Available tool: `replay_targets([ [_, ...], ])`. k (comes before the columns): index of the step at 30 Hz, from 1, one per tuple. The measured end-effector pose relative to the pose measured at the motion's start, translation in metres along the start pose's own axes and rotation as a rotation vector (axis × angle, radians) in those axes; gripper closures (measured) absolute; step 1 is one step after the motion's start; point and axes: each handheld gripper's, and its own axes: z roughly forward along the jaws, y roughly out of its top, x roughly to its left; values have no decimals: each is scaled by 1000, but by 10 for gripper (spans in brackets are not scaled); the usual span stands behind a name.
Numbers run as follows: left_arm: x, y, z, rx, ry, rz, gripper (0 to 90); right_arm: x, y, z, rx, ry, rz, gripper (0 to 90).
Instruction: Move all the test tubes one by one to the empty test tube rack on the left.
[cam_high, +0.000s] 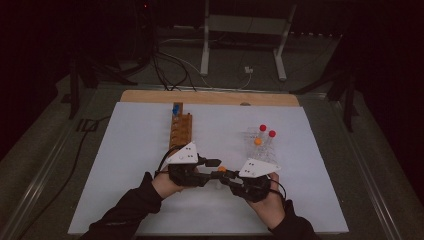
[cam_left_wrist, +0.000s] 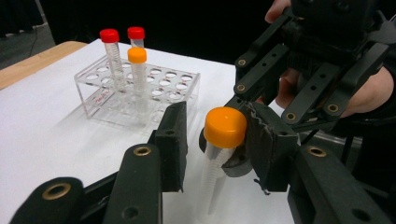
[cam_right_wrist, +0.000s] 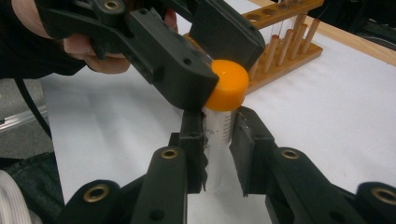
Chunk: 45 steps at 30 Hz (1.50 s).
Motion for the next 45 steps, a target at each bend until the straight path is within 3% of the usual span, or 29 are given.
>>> replay_targets([
  [6,-1,1,3,4,-12,15,700,0,0,0,2,-1,-1,750],
  [12,-2,3,3,3,-3,32,715,-1,0,0,-2,1,5,749],
  [16,2,5,1,-3,-11,17,717,-2,0,-1,-20,9,15,737],
  [20,7,12,-6,-16,4,20,718,-3,-2,1,-15,5,22,653],
  [27,20,30,-27,-57,70,20,718,-6,-2,-1,-55,-6,48,499],
  [31,29,41,-39,-77,110,18,718,-9,-2,-3,-76,14,65,424],
  [34,37,46,-48,-82,149,21,718,-10,-2,-3,-75,4,82,375],
  [40,53,54,-65,-99,233,15,718,-8,-2,-5,-105,-44,79,194],
  [45,67,56,-75,-101,298,7,718,-10,-2,-5,-108,-53,98,133],
])
